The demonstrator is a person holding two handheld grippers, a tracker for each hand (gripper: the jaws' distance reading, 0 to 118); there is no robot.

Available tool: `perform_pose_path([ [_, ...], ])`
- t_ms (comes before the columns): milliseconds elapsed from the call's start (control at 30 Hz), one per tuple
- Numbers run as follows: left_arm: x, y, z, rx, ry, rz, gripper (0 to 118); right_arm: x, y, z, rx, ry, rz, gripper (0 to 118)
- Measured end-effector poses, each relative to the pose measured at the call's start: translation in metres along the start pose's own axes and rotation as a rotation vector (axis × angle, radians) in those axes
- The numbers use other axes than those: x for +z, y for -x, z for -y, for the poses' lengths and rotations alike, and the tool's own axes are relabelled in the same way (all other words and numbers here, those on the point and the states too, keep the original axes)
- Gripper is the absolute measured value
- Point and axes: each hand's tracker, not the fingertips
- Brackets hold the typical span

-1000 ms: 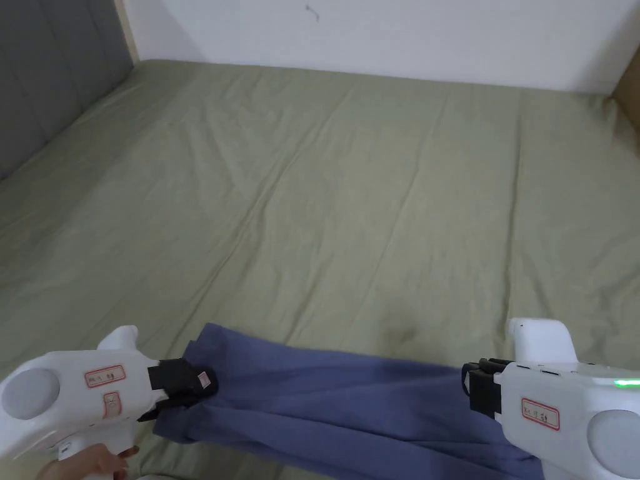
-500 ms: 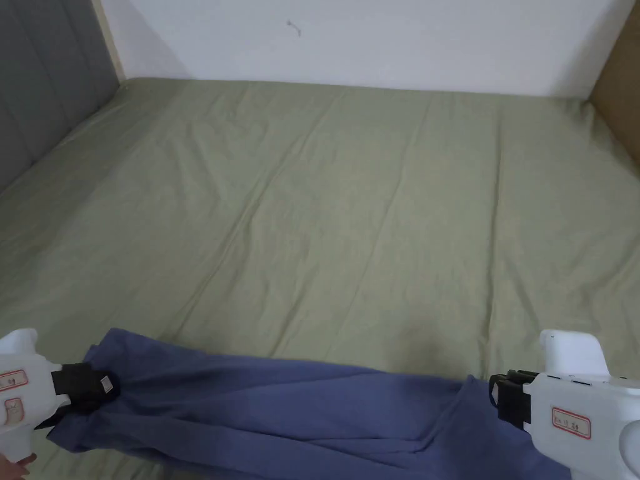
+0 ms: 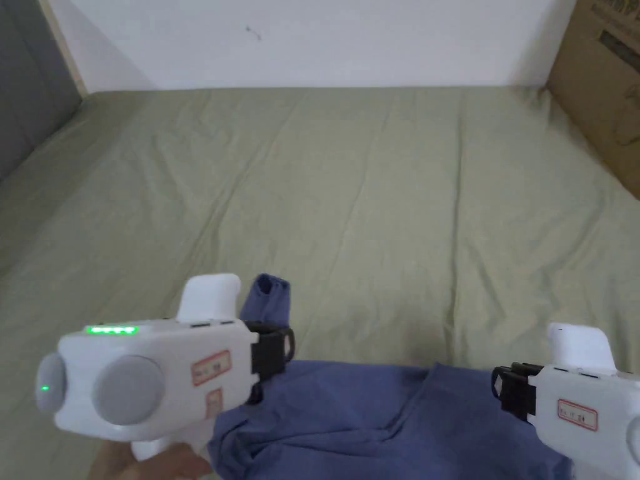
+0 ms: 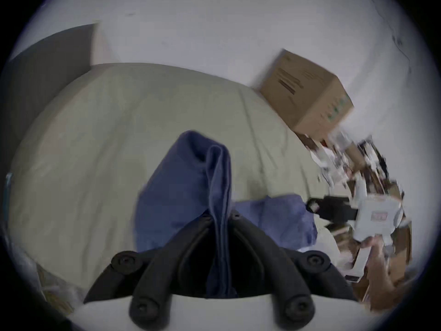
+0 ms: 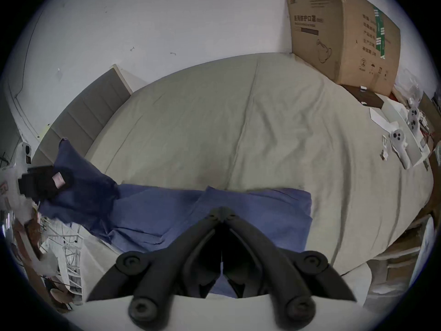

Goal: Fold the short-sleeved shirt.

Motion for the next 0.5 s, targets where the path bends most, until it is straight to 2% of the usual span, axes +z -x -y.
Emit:
perform_pose_path([
  [133, -0.066, -0.033, 0.025, 0.010, 0.127, 0.083, 7, 0.006, -0.019, 0.007, -0.050, 0.001, 0.011, 0],
  [167, -0.078, -0.040, 0.034, -0.012, 0.149, 0.088, 17, 0.007, -0.024, 0.008, -0.057, 0.004, 0.019, 0],
  [200, -0.090, -0.044, 0.039, -0.056, 0.183, 0.103, 35, 0.008, -0.028, 0.010, -0.064, 0.008, 0.030, 0],
  [233, -0.099, -0.046, 0.044, -0.059, 0.218, 0.098, 59, 0.008, -0.032, 0.013, -0.074, 0.011, 0.041, 0],
  [267, -0.103, -0.048, 0.046, -0.053, 0.243, 0.076, 88, 0.009, -0.036, 0.014, -0.084, 0.014, 0.047, 0],
  [300, -0.103, -0.046, 0.045, -0.039, 0.244, 0.072, 97, 0.011, -0.039, 0.016, -0.094, 0.016, 0.052, 0],
  [433, -0.078, -0.024, 0.029, 0.080, 0.153, 0.128, 97, 0.016, -0.047, 0.021, -0.105, 0.013, 0.065, 0],
  [467, -0.066, -0.017, 0.026, 0.099, 0.117, 0.118, 94, 0.016, -0.047, 0.022, -0.105, 0.011, 0.066, 0],
  [500, -0.059, -0.009, 0.023, 0.120, 0.087, 0.095, 83, 0.017, -0.046, 0.022, -0.105, 0.008, 0.067, 0],
])
